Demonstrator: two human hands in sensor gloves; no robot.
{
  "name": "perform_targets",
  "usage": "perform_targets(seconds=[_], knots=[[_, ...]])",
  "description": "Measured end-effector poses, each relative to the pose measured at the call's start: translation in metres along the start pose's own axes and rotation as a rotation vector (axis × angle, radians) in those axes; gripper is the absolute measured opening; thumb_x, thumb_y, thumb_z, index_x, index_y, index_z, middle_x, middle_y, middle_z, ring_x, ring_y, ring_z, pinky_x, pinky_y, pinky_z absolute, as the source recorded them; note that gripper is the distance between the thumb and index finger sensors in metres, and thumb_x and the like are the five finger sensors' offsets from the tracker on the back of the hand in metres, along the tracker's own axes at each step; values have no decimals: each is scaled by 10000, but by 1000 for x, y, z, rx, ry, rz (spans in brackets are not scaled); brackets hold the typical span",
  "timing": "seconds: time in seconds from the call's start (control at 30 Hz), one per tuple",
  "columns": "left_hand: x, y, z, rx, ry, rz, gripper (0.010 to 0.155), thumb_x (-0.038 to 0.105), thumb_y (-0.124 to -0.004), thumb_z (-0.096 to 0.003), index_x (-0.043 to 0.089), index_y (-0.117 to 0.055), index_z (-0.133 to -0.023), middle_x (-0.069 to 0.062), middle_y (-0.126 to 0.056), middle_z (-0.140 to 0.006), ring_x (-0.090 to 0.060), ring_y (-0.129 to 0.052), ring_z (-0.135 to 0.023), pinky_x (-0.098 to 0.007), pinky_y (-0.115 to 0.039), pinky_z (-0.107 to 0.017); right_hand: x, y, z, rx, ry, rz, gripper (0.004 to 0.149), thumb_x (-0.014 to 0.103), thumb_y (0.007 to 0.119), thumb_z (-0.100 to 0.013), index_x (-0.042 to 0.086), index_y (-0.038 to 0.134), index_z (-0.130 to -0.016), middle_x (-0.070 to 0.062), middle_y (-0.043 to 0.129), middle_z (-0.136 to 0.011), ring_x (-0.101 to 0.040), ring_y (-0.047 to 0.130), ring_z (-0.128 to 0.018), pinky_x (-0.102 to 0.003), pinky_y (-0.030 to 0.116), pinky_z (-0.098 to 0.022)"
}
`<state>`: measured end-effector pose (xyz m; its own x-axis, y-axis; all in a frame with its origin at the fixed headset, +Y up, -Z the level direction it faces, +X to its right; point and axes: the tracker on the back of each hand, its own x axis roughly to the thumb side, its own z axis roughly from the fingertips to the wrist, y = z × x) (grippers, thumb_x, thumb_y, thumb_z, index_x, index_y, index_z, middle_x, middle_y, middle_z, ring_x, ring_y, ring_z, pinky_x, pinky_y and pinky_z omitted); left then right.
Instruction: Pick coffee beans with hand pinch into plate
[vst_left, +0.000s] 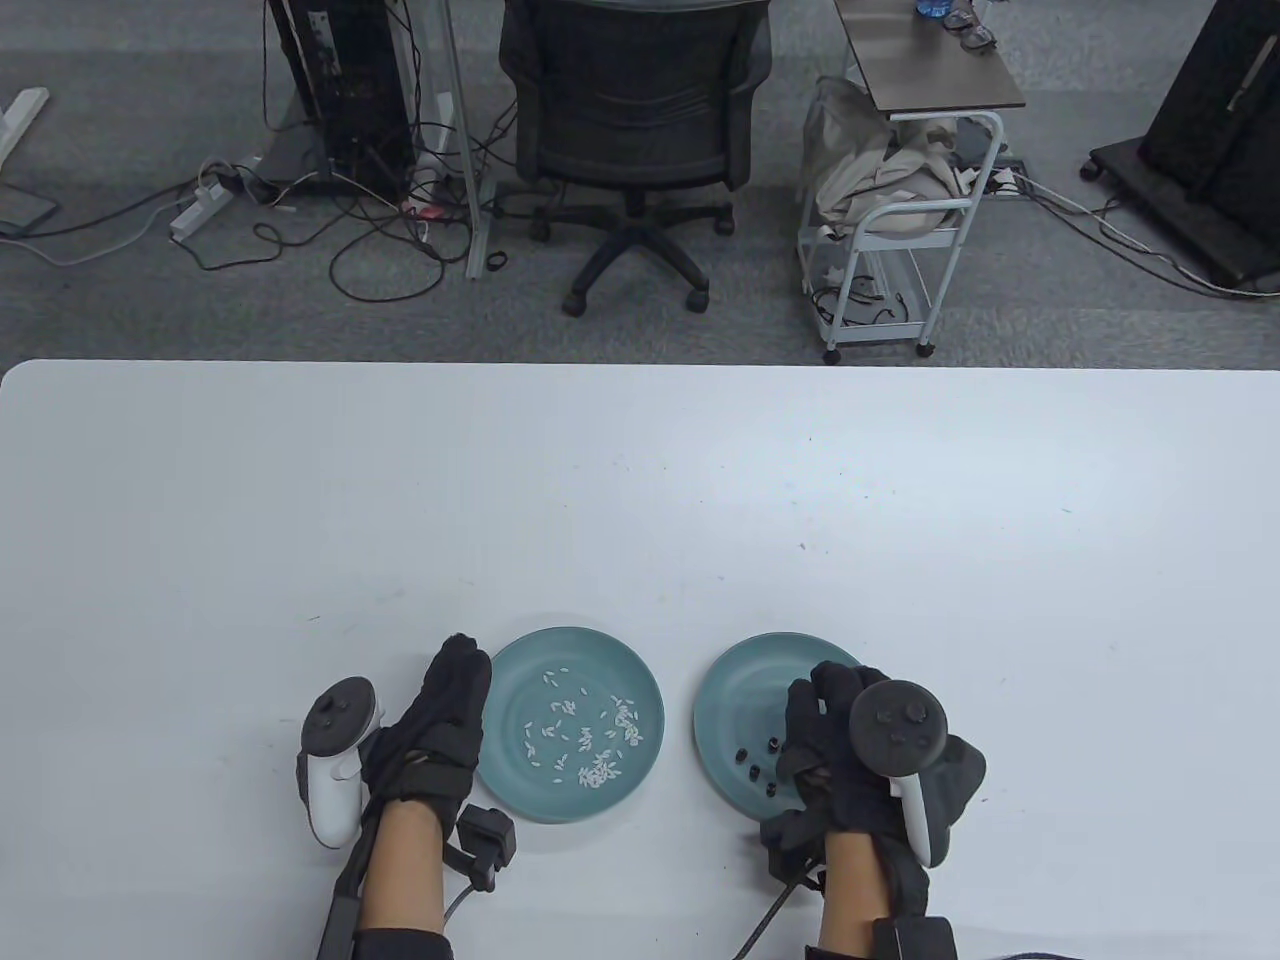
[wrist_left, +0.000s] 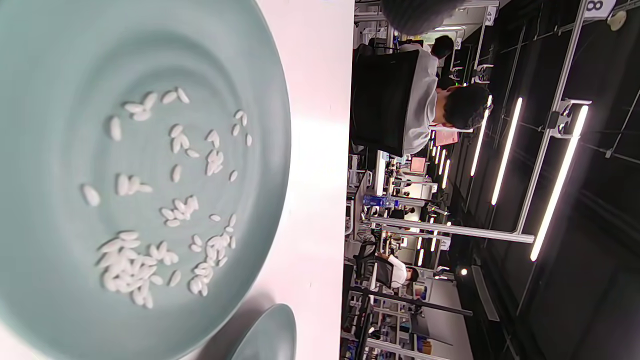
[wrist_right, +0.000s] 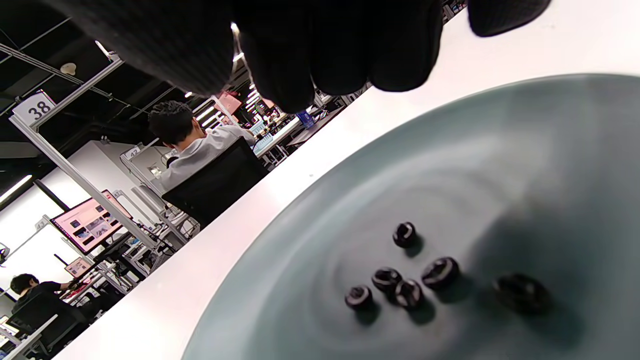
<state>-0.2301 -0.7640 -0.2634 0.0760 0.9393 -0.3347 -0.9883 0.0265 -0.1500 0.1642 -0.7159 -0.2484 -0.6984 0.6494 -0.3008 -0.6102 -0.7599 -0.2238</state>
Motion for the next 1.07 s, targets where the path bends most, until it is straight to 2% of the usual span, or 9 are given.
perform_targets(seconds=[0.23, 0.3, 0.33, 0.4, 0.5, 0.57, 0.7, 0.83, 1.07], knots=[[3, 0, 0, 11, 9, -64, 739, 494, -526, -697, 147, -148, -1229, -266, -138, -1273, -525, -111, -1153, -687, -233, -758, 1, 4, -4, 18, -14, 13, 513, 449, 722, -529, 157, 735, -951, -151, 621, -1021, -449, 667, -906, -711, 518, -682], [8, 2, 6, 98, -16, -113, 738, 520, -524, -694, 135, -189, -1227, -270, -187, -1267, -550, -146, -1150, -739, -246, -732, 3, 4, -4, 23, -29, 43, 518, 454, 721, -529, 154, 736, -951, -153, 621, -1021, -451, 663, -908, -715, 511, -682], [16, 3, 10, 214, -85, -202, 737, 540, -536, -684, 138, -242, -1227, -264, -263, -1266, -550, -215, -1157, -772, -289, -714, 6, 4, -3, 17, -54, 76, 524, 460, 720, -529, 153, 734, -954, -155, 617, -1023, -453, 660, -909, -720, 505, -682], [33, -1, 18, 288, -209, -362, 732, 555, -553, -669, 138, -310, -1219, -261, -345, -1254, -549, -312, -1147, -774, -337, -704, 15, 3, 1, 12, -111, 150, 565, 477, 716, -530, 157, 699, -995, -170, 580, -1052, -475, 617, -938, -739, 470, -682], [60, -26, 30, 179, -323, -619, 743, 577, -562, -661, 163, -316, -1227, -242, -322, -1271, -534, -252, -1169, -790, -299, -702, 38, 1, 13, -15, -233, 301, 706, 543, 701, -528, 240, 495, -1132, -187, 382, -1166, -535, 424, -1056, -777, 376, -682], [71, -43, 37, 173, -377, -842, 746, 583, -577, -647, 192, -334, -1234, -230, -269, -1292, -524, -206, -1179, -801, -262, -697, 48, 3, 19, 4, -271, 358, 746, 580, 691, -523, 273, 428, -1151, -181, 275, -1191, -542, 326, -1082, -784, 340, -681], [78, -70, 44, 105, -310, -1302, 799, 636, -557, -636, 258, -216, -1251, -202, -44, -1290, -520, -50, -1165, -806, -196, -685, 54, 12, 21, 113, -249, 442, 802, 626, 669, -522, 314, 294, -1158, -148, 112, -1187, -536, 193, -1088, -796, 260, -670], [73, -72, 42, 53, -271, -1288, 828, 642, -569, -631, 262, -165, -1246, -193, 12, -1277, -516, 2, -1152, -806, -165, -679, 53, 17, 21, 154, -227, 468, 807, 634, 661, -523, 315, 280, -1159, -141, 80, -1180, -533, 170, -1084, -795, 252, -667], [71, -70, 41, 70, -254, -1277, 823, 631, -571, -634, 256, -160, -1241, -201, -2, -1276, -518, -11, -1153, -804, -171, -683, 50, 20, 21, 189, -202, 457, 800, 627, 659, -526, 310, 284, -1158, -141, 89, -1181, -534, 183, -1085, -793, 258, -669]])
